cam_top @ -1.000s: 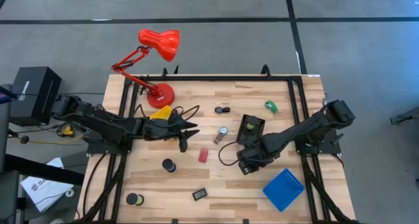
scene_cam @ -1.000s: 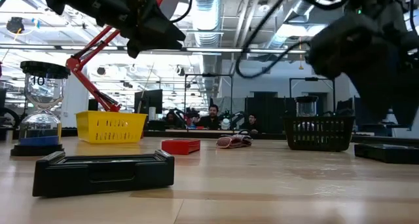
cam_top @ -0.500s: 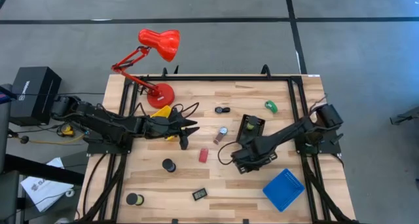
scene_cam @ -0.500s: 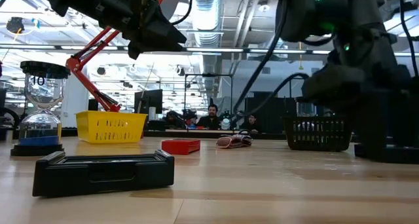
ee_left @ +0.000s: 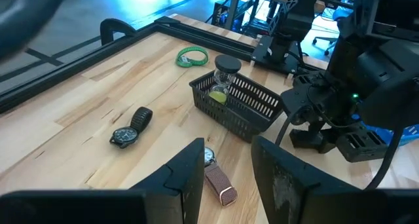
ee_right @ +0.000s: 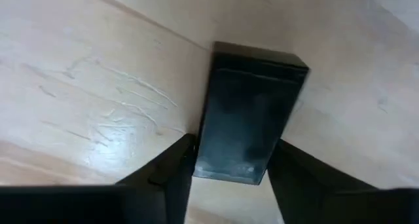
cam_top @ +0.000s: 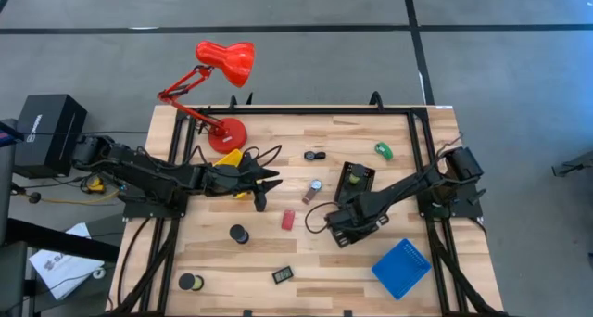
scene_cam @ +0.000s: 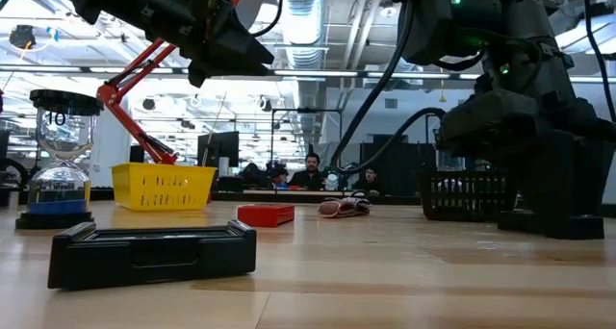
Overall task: Pick & Place Office items
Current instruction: Put the top black digital timer into the blue bin
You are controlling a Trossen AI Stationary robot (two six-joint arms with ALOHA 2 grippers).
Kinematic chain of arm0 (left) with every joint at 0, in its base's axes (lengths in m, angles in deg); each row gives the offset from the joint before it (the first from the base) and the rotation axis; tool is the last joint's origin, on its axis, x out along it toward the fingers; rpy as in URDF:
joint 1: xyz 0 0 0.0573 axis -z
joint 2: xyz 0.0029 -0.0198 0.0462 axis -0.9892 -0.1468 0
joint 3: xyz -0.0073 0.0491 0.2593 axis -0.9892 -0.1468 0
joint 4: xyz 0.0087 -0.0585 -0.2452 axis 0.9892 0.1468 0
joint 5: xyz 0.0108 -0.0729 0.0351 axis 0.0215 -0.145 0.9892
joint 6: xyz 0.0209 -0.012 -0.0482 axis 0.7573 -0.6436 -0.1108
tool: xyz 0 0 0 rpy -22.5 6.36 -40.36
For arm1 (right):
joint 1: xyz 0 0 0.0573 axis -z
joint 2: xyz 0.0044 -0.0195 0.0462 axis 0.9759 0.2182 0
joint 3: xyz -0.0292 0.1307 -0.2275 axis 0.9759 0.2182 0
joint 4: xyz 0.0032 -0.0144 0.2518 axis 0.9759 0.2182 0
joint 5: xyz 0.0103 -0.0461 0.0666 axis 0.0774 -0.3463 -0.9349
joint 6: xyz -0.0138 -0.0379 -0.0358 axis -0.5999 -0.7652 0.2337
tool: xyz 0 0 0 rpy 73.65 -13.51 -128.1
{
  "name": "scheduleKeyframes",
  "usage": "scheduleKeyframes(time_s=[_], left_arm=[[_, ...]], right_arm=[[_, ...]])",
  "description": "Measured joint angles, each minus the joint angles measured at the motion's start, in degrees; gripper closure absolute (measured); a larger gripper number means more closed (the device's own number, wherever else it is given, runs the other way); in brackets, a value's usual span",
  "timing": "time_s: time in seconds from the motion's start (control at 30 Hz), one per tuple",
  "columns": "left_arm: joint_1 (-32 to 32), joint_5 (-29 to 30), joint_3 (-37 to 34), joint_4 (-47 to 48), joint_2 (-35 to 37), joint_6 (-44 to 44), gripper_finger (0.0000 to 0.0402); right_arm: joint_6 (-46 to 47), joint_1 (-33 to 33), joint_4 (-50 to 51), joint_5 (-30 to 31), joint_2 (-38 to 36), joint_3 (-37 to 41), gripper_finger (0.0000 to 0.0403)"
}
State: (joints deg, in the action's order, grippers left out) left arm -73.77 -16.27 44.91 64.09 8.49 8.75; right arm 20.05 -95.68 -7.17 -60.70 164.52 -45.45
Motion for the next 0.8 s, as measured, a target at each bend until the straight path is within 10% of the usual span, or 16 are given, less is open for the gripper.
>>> scheduleKeyframes(time_s=[0.5,0.8], left_arm=[[0.2,-0.02,-0.02,0.75,0.0,-0.02,0.0279],[1.14,-0.02,-0.02,1.24,0.0,-0.02,0.0279]], right_arm=[[-8.99,-2.21,7.16,-8.89,-1.55,-11.03,0.0259],[0.82,-8.99,31.47,-17.28,-3.42,-21.37,0.0247]])
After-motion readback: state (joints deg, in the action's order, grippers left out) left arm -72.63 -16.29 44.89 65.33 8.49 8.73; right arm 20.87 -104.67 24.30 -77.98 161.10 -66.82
